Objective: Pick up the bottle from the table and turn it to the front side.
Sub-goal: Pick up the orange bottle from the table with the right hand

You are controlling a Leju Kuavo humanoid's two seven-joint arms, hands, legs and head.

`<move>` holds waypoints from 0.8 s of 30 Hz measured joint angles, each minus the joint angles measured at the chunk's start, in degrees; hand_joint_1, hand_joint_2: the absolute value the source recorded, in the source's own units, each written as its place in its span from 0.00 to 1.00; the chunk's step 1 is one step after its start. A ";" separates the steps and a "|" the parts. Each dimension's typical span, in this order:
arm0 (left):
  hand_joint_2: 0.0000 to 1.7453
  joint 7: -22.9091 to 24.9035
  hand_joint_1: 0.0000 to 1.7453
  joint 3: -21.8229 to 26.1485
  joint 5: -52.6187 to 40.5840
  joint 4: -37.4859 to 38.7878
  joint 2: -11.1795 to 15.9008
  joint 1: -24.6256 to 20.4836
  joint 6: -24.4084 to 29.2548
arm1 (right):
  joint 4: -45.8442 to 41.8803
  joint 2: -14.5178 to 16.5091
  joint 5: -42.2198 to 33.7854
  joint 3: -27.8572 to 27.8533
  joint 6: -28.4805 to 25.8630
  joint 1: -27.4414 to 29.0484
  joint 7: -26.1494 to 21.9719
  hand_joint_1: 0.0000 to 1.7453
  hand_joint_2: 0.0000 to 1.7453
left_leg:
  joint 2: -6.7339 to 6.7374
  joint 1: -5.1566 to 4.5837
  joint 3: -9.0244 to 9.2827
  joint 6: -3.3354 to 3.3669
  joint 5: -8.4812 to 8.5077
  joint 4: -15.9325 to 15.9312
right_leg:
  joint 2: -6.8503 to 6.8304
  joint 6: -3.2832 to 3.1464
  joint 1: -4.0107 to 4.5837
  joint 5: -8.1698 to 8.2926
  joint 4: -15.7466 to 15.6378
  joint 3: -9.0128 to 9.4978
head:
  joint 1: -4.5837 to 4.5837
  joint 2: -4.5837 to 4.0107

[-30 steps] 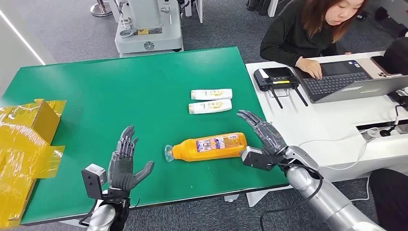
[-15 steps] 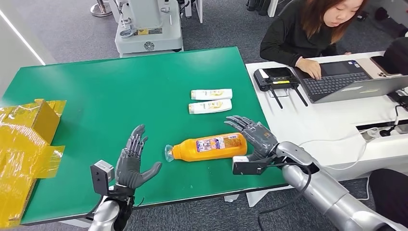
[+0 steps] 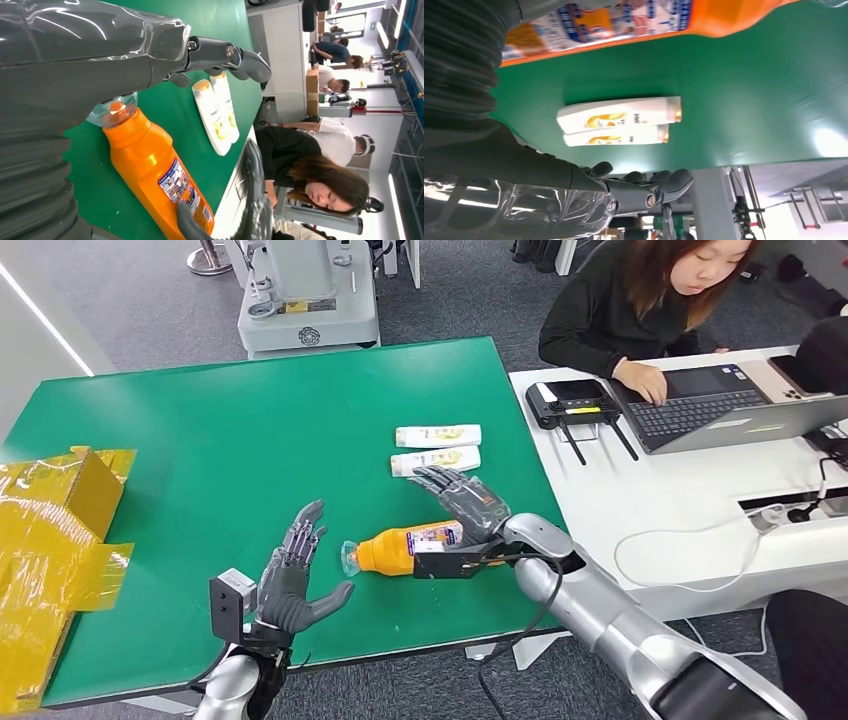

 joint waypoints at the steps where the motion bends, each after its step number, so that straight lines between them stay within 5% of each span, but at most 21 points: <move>1: 1.00 0.16 0.00 0.00 0.08 0.00 -0.10 0.00 -0.05 | 1.40 1.08 0.10 0.27 0.01 -0.70 0.16 0.00 1.00 | -0.01 0.00 0.00 0.00 0.00 0.00 | -0.01 0.00 0.00 0.00 0.00 0.00 | 0.01 0.00; 11: 1.00 0.43 0.00 0.04 0.91 0.78 -0.15 -0.15 -0.08 | 12.76 7.87 1.12 2.05 1.82 -6.72 -0.04 0.00 1.00 | -0.01 -0.01 -0.01 0.00 0.00 0.00 | -0.01 0.00 -0.01 0.00 -0.02 0.01 | 0.01 0.00; 24: 1.00 0.79 0.00 2.33 1.75 -0.93 0.88 2.96 -0.81 | 16.35 6.76 -2.14 3.92 11.03 -9.93 -4.54 0.00 1.00 | -0.05 -0.02 0.00 0.06 0.05 0.02 | -0.07 0.03 -0.03 0.03 -0.03 0.04 | 0.00 0.00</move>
